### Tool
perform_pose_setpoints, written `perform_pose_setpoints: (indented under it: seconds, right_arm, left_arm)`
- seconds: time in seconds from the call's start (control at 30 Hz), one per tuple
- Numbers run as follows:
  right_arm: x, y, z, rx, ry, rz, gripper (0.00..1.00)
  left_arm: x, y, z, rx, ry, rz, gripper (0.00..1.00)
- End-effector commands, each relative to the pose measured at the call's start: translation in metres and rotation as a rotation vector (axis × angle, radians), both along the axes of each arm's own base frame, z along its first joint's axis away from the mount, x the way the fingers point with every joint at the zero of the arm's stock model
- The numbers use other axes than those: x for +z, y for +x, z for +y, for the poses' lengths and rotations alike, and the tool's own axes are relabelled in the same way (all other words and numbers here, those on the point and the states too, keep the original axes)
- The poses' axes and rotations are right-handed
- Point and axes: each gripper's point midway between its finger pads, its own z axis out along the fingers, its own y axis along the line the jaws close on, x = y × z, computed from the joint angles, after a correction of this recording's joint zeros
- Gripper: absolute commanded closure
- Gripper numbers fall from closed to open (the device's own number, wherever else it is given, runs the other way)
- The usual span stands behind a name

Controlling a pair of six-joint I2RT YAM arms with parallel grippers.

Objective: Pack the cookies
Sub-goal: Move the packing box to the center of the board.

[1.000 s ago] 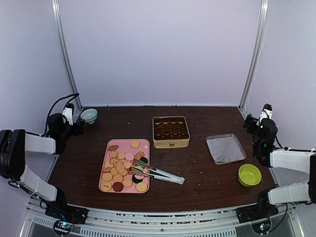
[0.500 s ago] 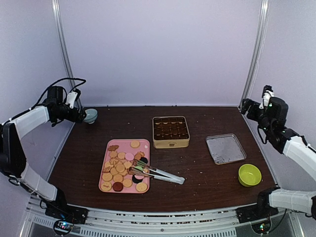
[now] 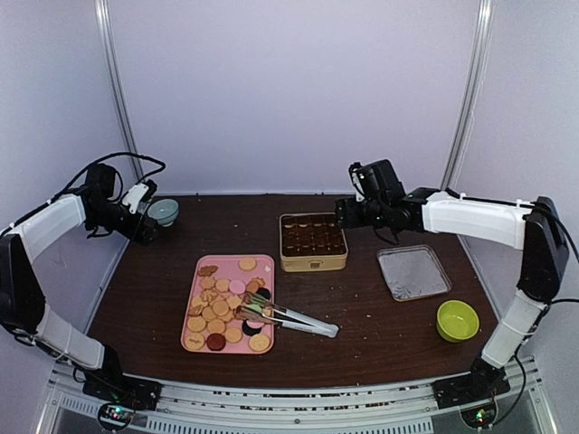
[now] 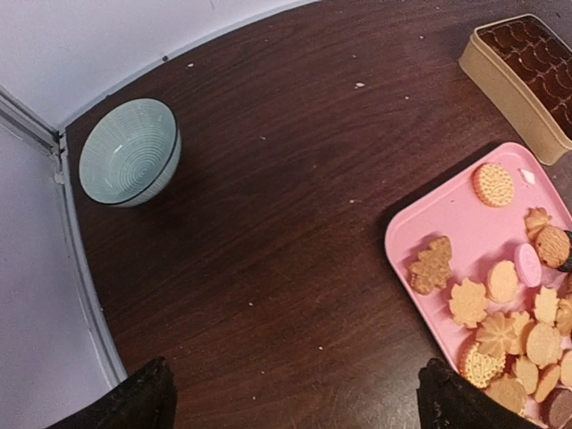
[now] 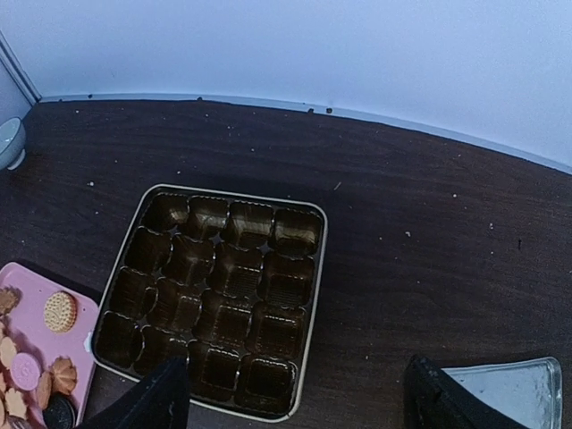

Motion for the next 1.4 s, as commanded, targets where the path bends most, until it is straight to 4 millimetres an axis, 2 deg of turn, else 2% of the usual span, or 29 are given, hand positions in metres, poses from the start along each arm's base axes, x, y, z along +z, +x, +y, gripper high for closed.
perform_pose_setpoints:
  seconds: [0.0, 0.07, 0.13, 0.4, 0.57, 0.73, 0.97, 1.03, 1.17, 1.37]
  right_arm:
    - [-0.028, -0.01, 0.017, -0.022, -0.108, 0.067, 0.19]
    - [-0.037, -0.011, 0.027, -0.027, -0.149, 0.077, 0.19]
    - [-0.046, -0.006, 0.027, -0.069, -0.159, 0.108, 0.22]
    - [-0.067, 0.017, 0.016, -0.146, -0.155, 0.176, 0.31]
    - [-0.093, 0.022, 0.001, -0.174, -0.156, 0.253, 0.4]
    - [-0.114, 0.021, -0.004, -0.161, -0.15, 0.32, 0.54]
    - [-0.132, 0.019, -0.007, -0.15, -0.161, 0.375, 0.59]
    - [-0.137, 0.018, -0.008, -0.147, -0.164, 0.389, 0.65]
    - [-0.141, 0.009, -0.009, -0.139, -0.156, 0.416, 0.76]
    - [-0.141, -0.006, -0.017, -0.144, -0.133, 0.426, 0.85]
  left_arm:
    - [0.006, -0.023, -0.019, -0.114, -0.047, 0.013, 0.02]
    - [0.004, -0.029, -0.025, -0.15, -0.038, 0.018, 0.02]
    - [0.0, -0.035, -0.031, -0.183, -0.023, 0.03, 0.02]
    - [-0.003, -0.054, -0.048, -0.279, -0.023, 0.054, 0.02]
    - [0.001, -0.063, -0.059, -0.352, -0.025, 0.04, 0.02]
    - [0.0, -0.061, -0.059, -0.36, -0.018, 0.044, 0.02]
    - [0.001, -0.061, -0.061, -0.371, -0.024, 0.04, 0.02]
    - [0.0, -0.061, -0.061, -0.372, -0.024, 0.043, 0.02]
    - [-0.002, -0.062, -0.062, -0.375, -0.023, 0.049, 0.03]
    - [-0.001, -0.061, -0.063, -0.378, -0.022, 0.047, 0.02]
